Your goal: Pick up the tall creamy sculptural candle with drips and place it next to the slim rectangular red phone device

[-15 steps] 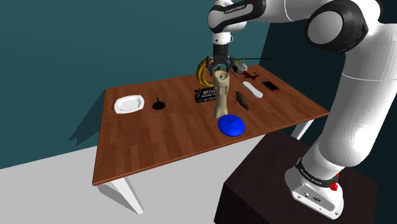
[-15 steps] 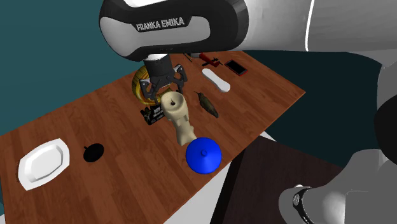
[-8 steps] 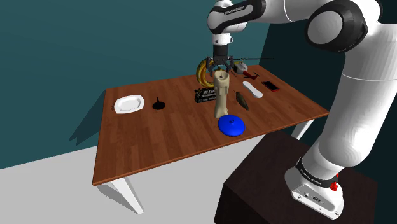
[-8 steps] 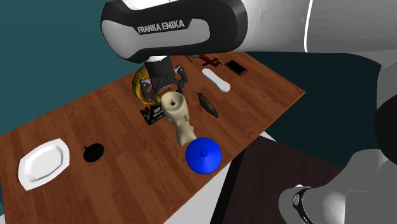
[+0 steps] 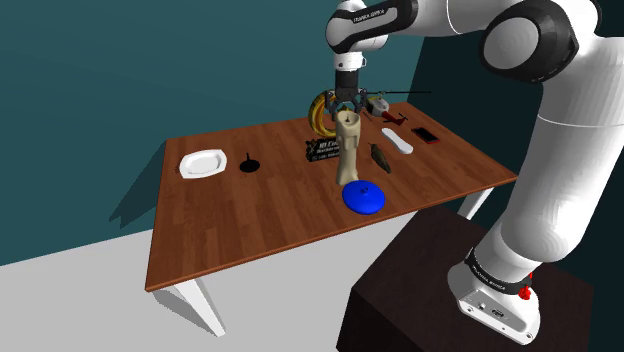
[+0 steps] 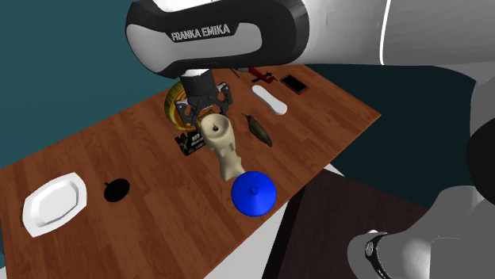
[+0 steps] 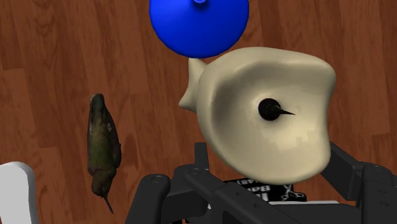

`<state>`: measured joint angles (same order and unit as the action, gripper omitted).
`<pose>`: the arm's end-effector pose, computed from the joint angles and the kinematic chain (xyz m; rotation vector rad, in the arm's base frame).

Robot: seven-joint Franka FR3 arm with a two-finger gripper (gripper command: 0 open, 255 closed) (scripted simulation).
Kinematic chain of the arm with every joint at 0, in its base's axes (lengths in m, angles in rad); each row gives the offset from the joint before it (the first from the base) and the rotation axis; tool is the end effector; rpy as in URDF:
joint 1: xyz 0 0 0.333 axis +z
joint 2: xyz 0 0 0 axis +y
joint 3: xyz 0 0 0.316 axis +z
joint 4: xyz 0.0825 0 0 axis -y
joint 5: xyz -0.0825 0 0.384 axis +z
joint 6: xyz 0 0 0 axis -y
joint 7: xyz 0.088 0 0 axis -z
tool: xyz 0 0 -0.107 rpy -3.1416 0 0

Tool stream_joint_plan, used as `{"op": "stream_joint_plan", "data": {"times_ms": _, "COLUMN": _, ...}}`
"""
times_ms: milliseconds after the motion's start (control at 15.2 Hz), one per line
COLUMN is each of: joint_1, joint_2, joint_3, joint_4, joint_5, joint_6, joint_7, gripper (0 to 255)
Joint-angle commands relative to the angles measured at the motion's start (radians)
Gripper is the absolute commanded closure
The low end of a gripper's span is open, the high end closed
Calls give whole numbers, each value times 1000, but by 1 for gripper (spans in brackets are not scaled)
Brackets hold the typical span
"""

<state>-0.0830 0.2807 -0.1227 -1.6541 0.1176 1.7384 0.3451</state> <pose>0.6108 -0.1101 0.4335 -2.9329 0.8756 0.3054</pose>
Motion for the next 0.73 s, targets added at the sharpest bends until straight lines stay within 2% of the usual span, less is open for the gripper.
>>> {"op": "stream_joint_plan", "data": {"times_ms": 0, "joint_1": 0, "joint_2": 1, "joint_3": 0, "joint_4": -1, "joint_5": 0, "joint_6": 0, "joint_7": 0, "gripper": 255}}
{"op": "stream_joint_plan", "data": {"times_ms": 660, "joint_1": -2, "joint_2": -15, "joint_3": -1, "joint_4": 99, "joint_5": -3, "joint_6": -114, "joint_7": 10, "gripper": 255}}
